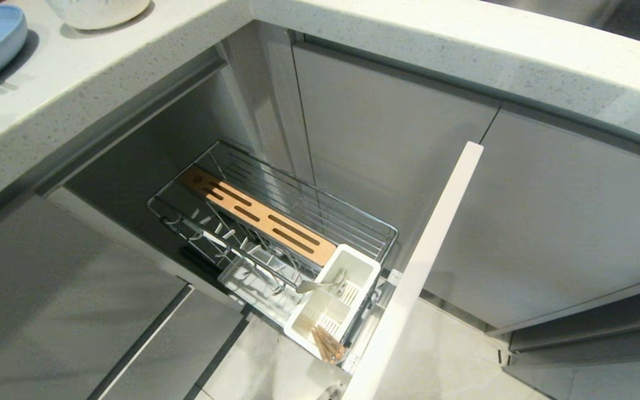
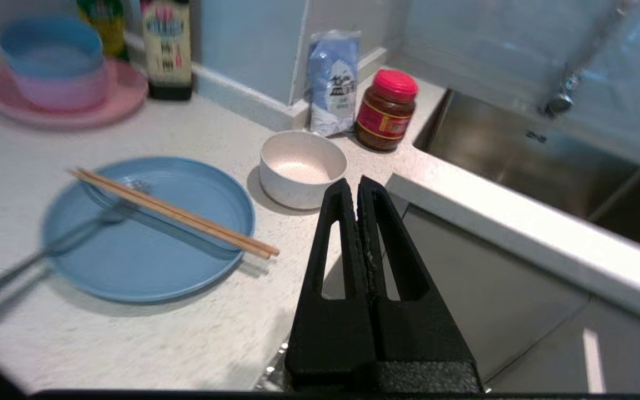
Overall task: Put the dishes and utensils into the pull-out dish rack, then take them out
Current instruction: Pick up the chopsticks and place it in the cupboard
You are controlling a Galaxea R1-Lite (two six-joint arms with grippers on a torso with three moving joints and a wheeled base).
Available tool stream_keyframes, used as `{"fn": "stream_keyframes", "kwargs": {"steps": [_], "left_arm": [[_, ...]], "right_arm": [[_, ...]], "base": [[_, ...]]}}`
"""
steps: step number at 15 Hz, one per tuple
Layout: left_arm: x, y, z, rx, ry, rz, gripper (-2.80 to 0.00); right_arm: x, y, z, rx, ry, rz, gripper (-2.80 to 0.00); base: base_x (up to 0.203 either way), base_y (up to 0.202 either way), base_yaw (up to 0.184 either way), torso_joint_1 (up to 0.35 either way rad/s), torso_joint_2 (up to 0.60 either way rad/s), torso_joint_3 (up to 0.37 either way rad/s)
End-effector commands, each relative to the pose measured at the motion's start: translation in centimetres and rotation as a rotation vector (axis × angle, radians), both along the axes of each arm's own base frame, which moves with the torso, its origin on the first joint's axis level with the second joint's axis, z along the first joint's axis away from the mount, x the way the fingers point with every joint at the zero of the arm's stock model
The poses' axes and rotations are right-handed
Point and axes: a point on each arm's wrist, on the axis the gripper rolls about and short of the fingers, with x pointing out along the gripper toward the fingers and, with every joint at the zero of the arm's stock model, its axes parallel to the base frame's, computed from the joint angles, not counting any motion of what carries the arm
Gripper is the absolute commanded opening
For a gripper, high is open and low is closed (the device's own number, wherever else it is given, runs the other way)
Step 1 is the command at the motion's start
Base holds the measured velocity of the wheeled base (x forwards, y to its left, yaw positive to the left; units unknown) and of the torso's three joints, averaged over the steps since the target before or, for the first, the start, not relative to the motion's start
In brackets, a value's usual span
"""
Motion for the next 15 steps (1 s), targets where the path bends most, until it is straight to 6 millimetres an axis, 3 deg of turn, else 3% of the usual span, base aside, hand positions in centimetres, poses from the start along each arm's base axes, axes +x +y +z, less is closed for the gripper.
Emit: {"fn": "stream_keyframes", "kwargs": {"steps": [1, 5, 7, 11, 15], "left_arm": [[6.1, 0.1, 0.9, -0.09, 0.126, -0.012, -2.8], [14.2, -0.8, 1.1, -0.208, 0.245, 0.12, -2.8], [16.4, -1.1, 1.6, -0.302, 0.252, 0.187, -2.8], [15.5, -0.7, 2.3, -0.369, 0.28, 0.231, -2.8], [16.5, -0.6, 2.3, -0.418, 0.323, 0.396, -2.8]], "right_arm": [[0.0, 0.0, 0.0, 0.0, -0.003, 0.001, -2.8], [0.0, 0.0, 0.0, 0.0, -0.003, 0.002, -2.8], [0.0, 0.0, 0.0, 0.0, -0.002, 0.0, -2.8], [0.0, 0.0, 0.0, 0.0, -0.002, 0.001, -2.8], [0.0, 0.0, 0.0, 0.001, -0.003, 0.001, -2.8]], "base": [[0.0, 0.0, 0.0, 0.0, 0.0, 0.0], [0.0, 0.0, 0.0, 0.0, 0.0, 0.0], [0.0, 0.0, 0.0, 0.0, 0.0, 0.0], [0.0, 0.0, 0.0, 0.0, 0.0, 0.0], [0.0, 0.0, 0.0, 0.0, 0.0, 0.0]]}}
